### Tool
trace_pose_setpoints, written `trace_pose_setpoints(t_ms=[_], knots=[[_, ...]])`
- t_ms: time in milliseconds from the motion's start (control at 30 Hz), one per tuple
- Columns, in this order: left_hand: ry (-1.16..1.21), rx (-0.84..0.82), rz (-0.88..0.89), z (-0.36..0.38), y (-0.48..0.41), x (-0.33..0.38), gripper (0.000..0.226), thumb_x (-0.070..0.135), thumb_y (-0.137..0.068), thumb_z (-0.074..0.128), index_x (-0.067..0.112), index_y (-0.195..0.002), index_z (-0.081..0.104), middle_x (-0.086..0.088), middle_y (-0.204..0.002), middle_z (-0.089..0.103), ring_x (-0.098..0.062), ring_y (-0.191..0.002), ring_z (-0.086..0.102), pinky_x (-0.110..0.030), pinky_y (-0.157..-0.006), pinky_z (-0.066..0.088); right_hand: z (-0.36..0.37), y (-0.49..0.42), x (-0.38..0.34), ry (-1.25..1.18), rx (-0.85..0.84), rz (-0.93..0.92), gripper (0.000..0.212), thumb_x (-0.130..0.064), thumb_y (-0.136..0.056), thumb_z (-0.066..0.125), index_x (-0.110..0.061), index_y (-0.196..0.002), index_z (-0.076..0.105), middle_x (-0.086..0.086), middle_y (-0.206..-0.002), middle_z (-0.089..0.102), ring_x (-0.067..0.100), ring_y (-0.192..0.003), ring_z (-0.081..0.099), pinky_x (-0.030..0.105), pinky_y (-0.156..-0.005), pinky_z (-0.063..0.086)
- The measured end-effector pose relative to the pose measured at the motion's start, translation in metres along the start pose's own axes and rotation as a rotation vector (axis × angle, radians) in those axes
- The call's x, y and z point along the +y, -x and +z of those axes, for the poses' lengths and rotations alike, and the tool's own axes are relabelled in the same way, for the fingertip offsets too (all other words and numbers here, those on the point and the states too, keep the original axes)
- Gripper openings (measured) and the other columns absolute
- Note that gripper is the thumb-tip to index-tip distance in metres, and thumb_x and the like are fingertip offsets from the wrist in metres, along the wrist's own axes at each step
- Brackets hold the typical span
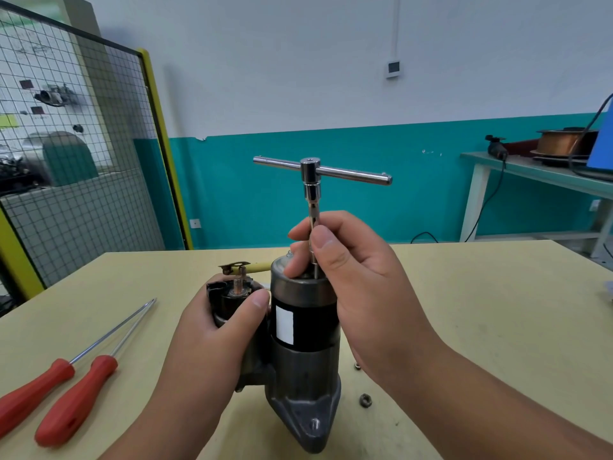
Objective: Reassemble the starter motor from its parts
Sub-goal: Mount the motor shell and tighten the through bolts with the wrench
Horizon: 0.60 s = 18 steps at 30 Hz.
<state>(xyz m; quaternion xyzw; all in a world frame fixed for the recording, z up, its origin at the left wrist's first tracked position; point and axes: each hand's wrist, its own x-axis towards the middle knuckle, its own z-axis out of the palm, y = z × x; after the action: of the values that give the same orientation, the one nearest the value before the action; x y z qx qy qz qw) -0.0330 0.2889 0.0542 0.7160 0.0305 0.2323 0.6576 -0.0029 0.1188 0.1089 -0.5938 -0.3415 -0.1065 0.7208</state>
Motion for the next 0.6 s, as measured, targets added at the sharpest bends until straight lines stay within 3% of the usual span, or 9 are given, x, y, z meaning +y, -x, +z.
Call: trace_pose_setpoints(t_ms=[233,400,500,600], knots=[[0.02,-0.002,-0.022,0.0006,-0.0011,-0.0009,0.047,0.069,-0.057,0.072,0.045,-0.097,0.077,0.005,-0.092,0.08,-0.019,-0.085,0.079,-0.04,-0.053,0.064,0.0004,-0.0005,0.0002,-0.031,-0.001,-0.015,0.016,-0.033,-0.101,0.054,-0.03,-0.095,0.069,-0.004,-0.08,0.073,0.006,-0.085,0.07,0.013,-0.084,0.052],[0.003,0.008,-0.009,-0.0004,-0.0011,-0.0011,0.048,0.071,-0.06,0.072,0.044,-0.1,0.077,0.004,-0.093,0.08,-0.028,-0.09,0.079,-0.051,-0.06,0.065,0.0,-0.0006,-0.0011,-0.031,0.001,-0.011,0.014,-0.033,-0.1,0.056,-0.029,-0.094,0.068,-0.004,-0.079,0.073,0.008,-0.084,0.07,0.015,-0.085,0.053],[0.0,0.01,-0.001,-0.0002,0.0001,0.0007,0.049,0.069,-0.061,0.072,0.042,-0.102,0.077,0.002,-0.093,0.081,-0.031,-0.091,0.079,-0.067,-0.065,0.064,0.0,-0.0005,-0.002,-0.025,0.002,-0.009,0.014,-0.034,-0.099,0.056,-0.028,-0.094,0.068,-0.004,-0.079,0.073,0.007,-0.083,0.07,0.014,-0.083,0.053],[-0.004,0.008,-0.004,0.0005,0.0008,0.0021,0.051,0.07,-0.06,0.072,0.042,-0.103,0.077,0.002,-0.093,0.081,-0.031,-0.091,0.079,-0.069,-0.064,0.063,0.0003,-0.0001,-0.0026,-0.022,0.0,-0.007,0.015,-0.034,-0.099,0.056,-0.027,-0.095,0.068,-0.004,-0.079,0.073,0.007,-0.083,0.07,0.013,-0.082,0.052]])
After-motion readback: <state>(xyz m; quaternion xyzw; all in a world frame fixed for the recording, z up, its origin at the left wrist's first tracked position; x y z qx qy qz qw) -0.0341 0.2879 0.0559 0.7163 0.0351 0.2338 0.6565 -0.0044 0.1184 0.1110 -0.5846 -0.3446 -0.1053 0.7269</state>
